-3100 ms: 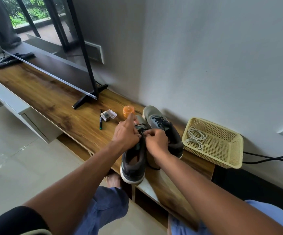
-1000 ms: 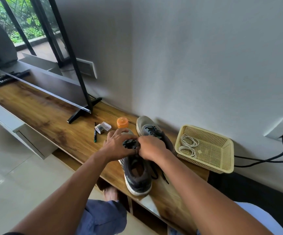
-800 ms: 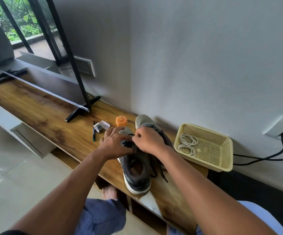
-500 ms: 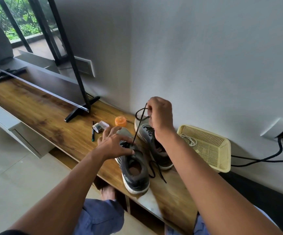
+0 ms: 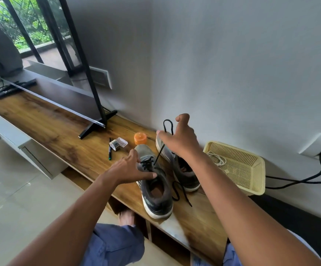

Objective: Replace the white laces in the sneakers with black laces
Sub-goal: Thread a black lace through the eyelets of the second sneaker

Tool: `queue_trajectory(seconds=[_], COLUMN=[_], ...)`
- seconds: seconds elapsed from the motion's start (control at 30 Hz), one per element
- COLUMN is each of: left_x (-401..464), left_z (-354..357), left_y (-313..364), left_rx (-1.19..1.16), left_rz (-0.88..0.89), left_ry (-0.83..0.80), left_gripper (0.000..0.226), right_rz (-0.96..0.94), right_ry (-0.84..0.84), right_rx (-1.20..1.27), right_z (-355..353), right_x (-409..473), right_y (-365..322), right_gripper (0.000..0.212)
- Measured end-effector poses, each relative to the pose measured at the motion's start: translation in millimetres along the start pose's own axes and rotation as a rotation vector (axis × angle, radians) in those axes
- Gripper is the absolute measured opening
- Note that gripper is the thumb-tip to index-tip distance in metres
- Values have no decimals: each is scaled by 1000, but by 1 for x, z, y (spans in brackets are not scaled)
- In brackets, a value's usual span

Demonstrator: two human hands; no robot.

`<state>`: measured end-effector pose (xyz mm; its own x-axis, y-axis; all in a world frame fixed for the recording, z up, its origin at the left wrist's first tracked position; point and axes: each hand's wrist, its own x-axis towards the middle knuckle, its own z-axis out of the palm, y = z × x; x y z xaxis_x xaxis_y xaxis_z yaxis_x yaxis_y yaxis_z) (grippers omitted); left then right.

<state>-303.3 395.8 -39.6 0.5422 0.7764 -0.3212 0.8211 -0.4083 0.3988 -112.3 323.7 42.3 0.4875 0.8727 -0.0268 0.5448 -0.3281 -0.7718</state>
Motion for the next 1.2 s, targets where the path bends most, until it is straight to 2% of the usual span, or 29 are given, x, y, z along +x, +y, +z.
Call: queue_trajectory(seconds=[0.07, 0.17, 0.23, 0.33, 0.53, 0.73, 0.93, 1.07, 1.2], left_x=[-8, -17, -18, -15, -11, -14, -9, -6, -5], left_z=[-3, -4, -3, -3, -8, -13, -13, -12, -15], left_y=[1, 5, 7, 5, 1, -8, -12, -18, -24], left_rx=[-66, -203, -217, -165, -120, -588, -825, -892, -932], left_rz=[-21, -54, -64, -73, -54, -233, -402, -391, -371], left_ry=[-58, -31, 35, 128, 185, 84, 25, -34, -103], left_gripper=[61, 37, 29, 21, 17, 8, 16, 13, 17], right_rz=[-25, -173, -220, -249, -230, -403, -516, -504, -398], right_ry=[-91, -75, -79, -208, -339, -375, -347, -295, -265], right_rx=[-137, -236, -184, -81, -55, -356, -516, -394, -200], right_z=[4, 17, 29, 49, 78, 71, 69, 71, 71], right_x=[-2, -2, -4, -5, -10, -12, -12, -12, -12], right_y=[2, 9, 15, 23, 34, 41, 39, 47, 50], right_gripper=[53, 16, 18, 16, 19, 27, 33, 22, 15])
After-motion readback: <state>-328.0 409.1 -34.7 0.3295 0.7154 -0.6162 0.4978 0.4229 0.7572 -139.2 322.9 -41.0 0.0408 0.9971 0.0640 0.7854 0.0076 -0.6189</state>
